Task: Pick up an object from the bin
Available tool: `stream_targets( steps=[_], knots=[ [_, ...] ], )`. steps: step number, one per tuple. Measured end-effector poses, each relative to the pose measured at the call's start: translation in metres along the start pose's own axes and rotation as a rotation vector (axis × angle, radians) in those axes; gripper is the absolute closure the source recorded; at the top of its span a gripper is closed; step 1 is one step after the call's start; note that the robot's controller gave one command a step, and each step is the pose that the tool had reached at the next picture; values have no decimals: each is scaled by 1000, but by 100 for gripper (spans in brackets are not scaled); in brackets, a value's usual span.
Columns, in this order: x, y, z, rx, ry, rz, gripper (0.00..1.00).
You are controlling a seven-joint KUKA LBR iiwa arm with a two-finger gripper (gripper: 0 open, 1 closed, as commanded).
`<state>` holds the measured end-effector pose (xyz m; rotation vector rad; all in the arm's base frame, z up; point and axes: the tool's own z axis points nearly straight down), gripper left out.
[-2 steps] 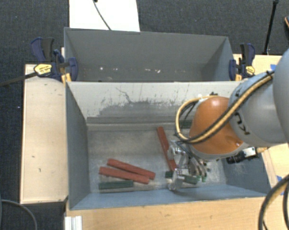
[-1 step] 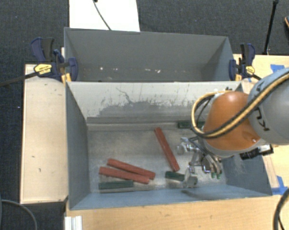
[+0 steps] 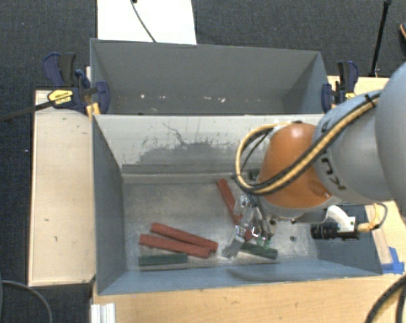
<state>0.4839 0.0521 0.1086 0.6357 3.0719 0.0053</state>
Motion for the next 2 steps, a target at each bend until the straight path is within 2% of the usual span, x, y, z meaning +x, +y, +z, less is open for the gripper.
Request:
stream_targets(
  steps=[1,2],
  knots=[
    [37,116,39,-1,1,-141,0],
    [36,116,39,0,-1,-146,0]
  ],
)
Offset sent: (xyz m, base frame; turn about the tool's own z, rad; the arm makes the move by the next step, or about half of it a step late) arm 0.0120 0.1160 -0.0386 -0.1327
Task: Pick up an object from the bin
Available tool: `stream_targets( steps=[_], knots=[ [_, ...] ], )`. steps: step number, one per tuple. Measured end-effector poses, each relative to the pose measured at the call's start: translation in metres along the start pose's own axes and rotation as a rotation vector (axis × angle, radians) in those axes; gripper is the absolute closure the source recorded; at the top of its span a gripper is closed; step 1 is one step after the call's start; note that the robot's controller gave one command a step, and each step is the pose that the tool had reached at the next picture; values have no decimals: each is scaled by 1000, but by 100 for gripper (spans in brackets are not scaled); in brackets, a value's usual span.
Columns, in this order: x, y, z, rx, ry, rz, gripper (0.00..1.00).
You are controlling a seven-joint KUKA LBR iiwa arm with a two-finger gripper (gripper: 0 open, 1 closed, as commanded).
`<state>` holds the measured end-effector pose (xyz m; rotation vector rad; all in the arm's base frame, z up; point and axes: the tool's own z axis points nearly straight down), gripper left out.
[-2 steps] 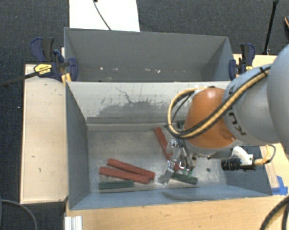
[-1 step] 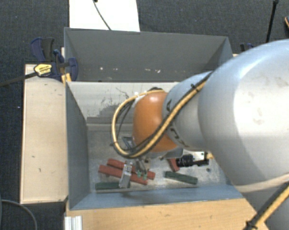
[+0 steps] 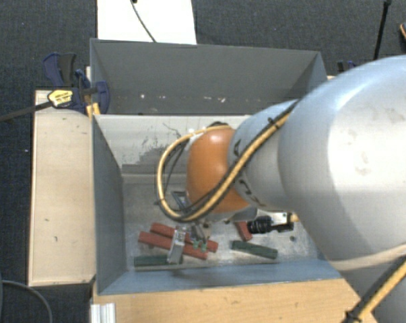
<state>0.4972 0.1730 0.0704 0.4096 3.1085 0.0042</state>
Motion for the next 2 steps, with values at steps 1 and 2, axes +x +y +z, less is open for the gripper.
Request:
stream_targets(
  steps=[1,2],
  knots=[
    [0,1,-3,0,4,-2,100],
    [-1,1,-26,-1,0,-8,100]
  ],
)
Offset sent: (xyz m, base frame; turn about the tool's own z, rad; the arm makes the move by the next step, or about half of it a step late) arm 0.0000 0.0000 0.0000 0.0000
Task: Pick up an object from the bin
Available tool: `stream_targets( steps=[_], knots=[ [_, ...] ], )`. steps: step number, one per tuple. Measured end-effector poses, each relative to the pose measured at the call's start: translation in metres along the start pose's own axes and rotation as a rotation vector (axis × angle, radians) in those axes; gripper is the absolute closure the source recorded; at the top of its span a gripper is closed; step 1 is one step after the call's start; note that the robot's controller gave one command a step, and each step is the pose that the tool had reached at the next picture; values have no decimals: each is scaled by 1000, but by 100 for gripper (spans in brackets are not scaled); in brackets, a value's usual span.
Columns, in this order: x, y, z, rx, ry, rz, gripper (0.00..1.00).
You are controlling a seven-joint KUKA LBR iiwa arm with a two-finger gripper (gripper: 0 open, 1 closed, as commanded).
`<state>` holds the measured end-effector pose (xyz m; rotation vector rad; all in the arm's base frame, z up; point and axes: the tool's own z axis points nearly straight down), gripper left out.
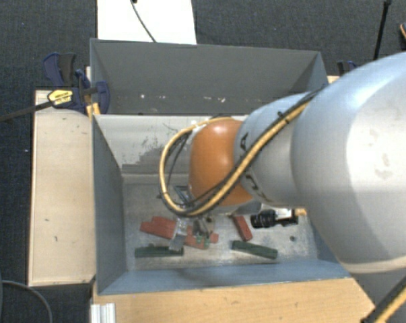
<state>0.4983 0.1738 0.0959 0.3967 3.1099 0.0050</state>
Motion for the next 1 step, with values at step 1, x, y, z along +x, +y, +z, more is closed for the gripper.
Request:
stream_targets(
  steps=[1],
  knots=[
    [-2,1,-62,0,0,-7,100]
  ],
)
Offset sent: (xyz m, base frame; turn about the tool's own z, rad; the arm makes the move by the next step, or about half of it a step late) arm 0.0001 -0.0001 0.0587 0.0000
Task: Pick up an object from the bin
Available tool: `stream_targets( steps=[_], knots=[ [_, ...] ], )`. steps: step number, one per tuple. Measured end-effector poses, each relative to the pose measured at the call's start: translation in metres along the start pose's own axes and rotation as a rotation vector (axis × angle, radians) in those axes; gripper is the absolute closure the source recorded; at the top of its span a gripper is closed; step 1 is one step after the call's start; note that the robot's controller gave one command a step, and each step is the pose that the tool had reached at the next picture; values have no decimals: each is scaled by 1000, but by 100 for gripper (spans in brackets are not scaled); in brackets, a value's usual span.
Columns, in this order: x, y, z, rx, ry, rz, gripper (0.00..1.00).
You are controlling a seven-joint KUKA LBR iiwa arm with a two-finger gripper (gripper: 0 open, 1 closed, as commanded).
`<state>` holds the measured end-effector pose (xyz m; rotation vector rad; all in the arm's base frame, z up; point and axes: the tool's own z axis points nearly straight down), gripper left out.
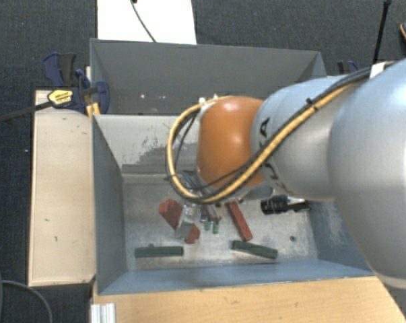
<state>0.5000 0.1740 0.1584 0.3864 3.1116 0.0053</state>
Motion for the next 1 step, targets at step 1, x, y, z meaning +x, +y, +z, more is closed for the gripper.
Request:
stream_targets(
  steps=[1],
  knots=[
    [-1,1,-30,1,1,-9,100]
  ],
)
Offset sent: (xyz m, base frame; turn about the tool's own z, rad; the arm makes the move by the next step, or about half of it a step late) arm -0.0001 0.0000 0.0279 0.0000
